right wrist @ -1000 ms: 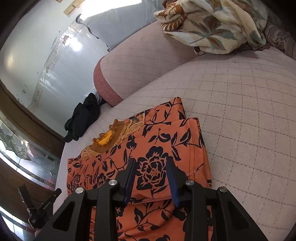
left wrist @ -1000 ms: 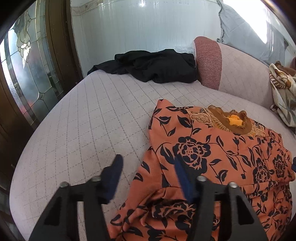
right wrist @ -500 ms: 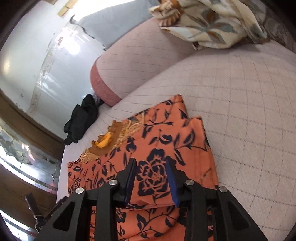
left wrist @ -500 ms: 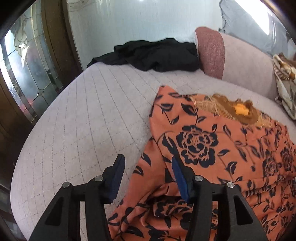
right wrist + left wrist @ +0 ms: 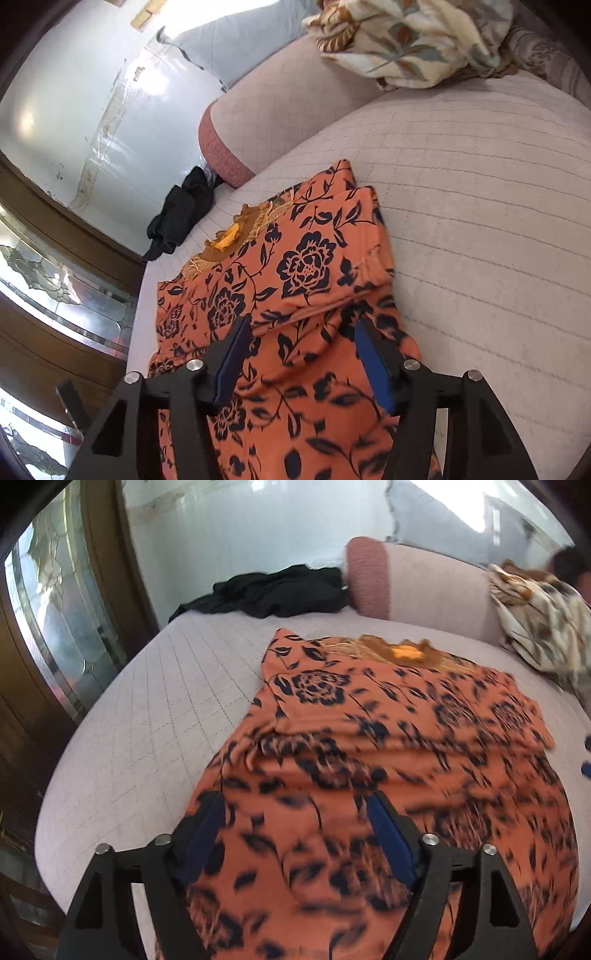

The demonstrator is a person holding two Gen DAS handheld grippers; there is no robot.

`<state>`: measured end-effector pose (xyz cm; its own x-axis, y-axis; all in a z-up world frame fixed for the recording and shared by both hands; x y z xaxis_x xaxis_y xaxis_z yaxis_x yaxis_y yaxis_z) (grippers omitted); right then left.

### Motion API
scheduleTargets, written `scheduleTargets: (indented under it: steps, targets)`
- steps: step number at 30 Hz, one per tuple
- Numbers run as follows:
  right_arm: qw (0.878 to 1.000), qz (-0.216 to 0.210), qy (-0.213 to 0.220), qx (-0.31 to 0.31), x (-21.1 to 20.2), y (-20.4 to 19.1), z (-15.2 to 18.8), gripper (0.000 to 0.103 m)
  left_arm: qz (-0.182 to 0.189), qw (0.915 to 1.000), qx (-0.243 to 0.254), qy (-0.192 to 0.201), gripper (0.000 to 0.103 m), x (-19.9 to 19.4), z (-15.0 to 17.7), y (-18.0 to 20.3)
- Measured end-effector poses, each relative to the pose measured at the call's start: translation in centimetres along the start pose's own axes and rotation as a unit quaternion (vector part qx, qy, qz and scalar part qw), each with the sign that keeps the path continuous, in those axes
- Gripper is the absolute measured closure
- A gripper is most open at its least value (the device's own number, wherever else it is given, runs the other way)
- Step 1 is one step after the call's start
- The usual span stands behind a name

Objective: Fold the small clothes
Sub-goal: 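Lower both grippers toward the blouse hem to grasp it, then grasp the blouse hem with both grippers, closing on its edge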

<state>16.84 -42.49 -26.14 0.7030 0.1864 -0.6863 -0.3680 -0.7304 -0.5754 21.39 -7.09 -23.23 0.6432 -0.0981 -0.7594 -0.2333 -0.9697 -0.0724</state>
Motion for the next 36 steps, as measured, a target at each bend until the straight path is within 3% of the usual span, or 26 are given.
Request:
scheduleTargets:
  steps: [4, 8, 14, 21, 28, 29, 32, 36]
  targets:
    - [1.0, 0.004, 0.019, -0.011, -4.3, 0.7, 2.9, 0.04, -0.001, 0.9998, 0.021, 0.005, 0.02, -3.8, 2.4, -0.3]
    - [0.999, 0.012, 0.027, -0.045, -8.0, 1.1, 6.3, 0.04, -0.012, 0.9999, 0.001, 0.01, 0.02, -6.0, 3.3, -2.6]
    - [0.999, 0.008, -0.002, -0.035, -10.4, 4.0, 10.2, 0.04, -0.041, 0.9973, -0.061, 0.002, 0.02, -8.4, 5.8, -9.0]
    - [1.0, -0.001, -0.02, -0.003, -11.0, 6.6, 11.2, 0.04, -0.057, 0.9931, -0.101, -0.019, 0.02, -9.4, 10.6, -14.7]
    - [0.999, -0.017, -0.033, 0.018, -10.3, 6.3, 11.4, 0.04, -0.003, 0.9903, -0.129, -0.051, 0.02, -7.2, 12.8, -15.1]
    - [0.999, -0.016, -0.036, 0.019, -10.2, 6.3, 11.5, 0.04, 0.007, 0.9908, -0.125, -0.052, 0.022, -7.0, 12.9, -14.7]
    - [0.999, -0.003, -0.045, 0.013, -9.6, 6.4, 11.9, 0.04, 0.037, 0.9917, -0.107, -0.06, 0.045, -6.2, 13.1, -13.3]
    - [0.998, 0.006, -0.053, 0.019, -9.2, 7.1, 12.2, 0.04, 0.068, 0.9891, -0.107, -0.076, 0.048, -4.8, 13.6, -11.9]
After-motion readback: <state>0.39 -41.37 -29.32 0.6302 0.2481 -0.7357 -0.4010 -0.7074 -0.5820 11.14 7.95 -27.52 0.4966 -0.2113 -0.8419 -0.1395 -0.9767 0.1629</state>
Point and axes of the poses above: each gripper's, at about its wrist camera, not at the fingertips, and x roughly the way its jaws point, y to its right, z to its underside, the point moved 10 cm from there along x, roughly the way its jaws point, and after that the axes turned 2 degrees about z, right-handed, at the moved point
